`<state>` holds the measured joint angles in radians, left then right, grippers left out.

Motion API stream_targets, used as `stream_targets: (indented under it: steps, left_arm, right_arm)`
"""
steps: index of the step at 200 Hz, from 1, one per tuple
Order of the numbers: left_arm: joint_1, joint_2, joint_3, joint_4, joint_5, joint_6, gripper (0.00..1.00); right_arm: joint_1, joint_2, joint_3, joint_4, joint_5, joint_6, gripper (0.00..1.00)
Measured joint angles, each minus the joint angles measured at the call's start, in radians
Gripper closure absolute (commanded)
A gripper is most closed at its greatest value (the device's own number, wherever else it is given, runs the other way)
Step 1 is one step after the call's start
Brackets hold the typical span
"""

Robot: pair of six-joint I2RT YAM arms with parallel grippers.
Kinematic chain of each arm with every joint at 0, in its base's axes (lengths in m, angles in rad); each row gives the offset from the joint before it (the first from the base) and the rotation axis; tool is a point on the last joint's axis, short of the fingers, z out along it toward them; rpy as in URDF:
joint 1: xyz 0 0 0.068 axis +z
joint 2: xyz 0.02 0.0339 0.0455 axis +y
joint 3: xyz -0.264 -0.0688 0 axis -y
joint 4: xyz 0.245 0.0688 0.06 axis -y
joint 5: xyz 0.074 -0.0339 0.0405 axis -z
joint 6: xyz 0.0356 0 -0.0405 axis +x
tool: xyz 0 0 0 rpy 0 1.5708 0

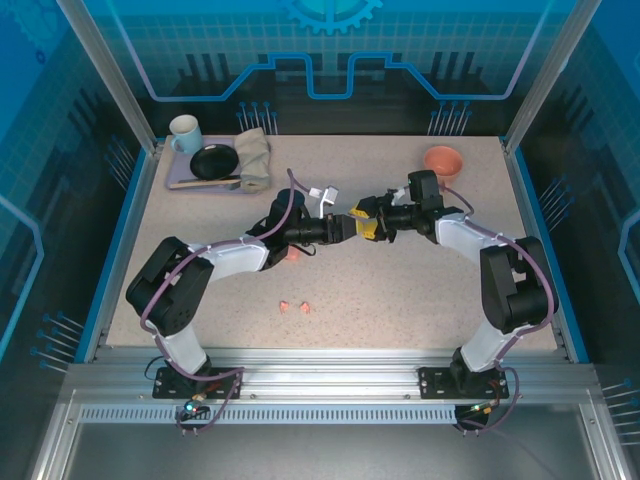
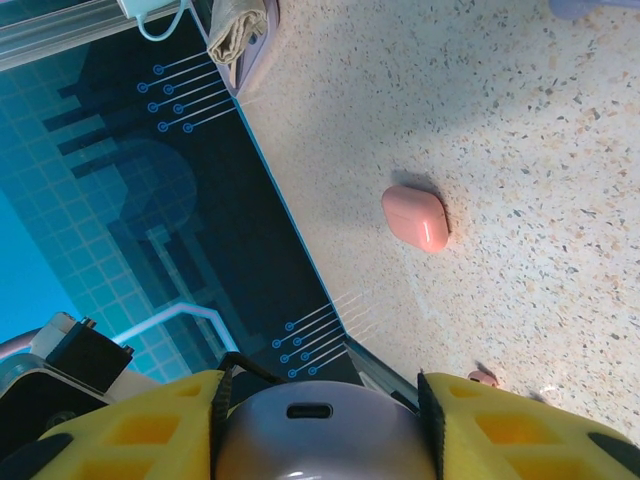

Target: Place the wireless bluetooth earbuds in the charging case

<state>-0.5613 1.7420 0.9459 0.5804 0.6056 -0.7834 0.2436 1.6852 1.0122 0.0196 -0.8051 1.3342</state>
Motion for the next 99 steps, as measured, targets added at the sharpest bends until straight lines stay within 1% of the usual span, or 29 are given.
stream_targets:
  steps: [66,99]
  left_arm:
    - [0.000,0.000,0.000,0.001,-0.006,-0.003,0.72]
    - [0.000,0.000,0.000,0.002,-0.006,-0.003,0.74]
  right_arm:
    - [0.000,0.000,0.016,-0.021,0.001,-0.011,0.67]
    - [0.000,0.000,0.023,-0.030,0.005,-0.018,0.67]
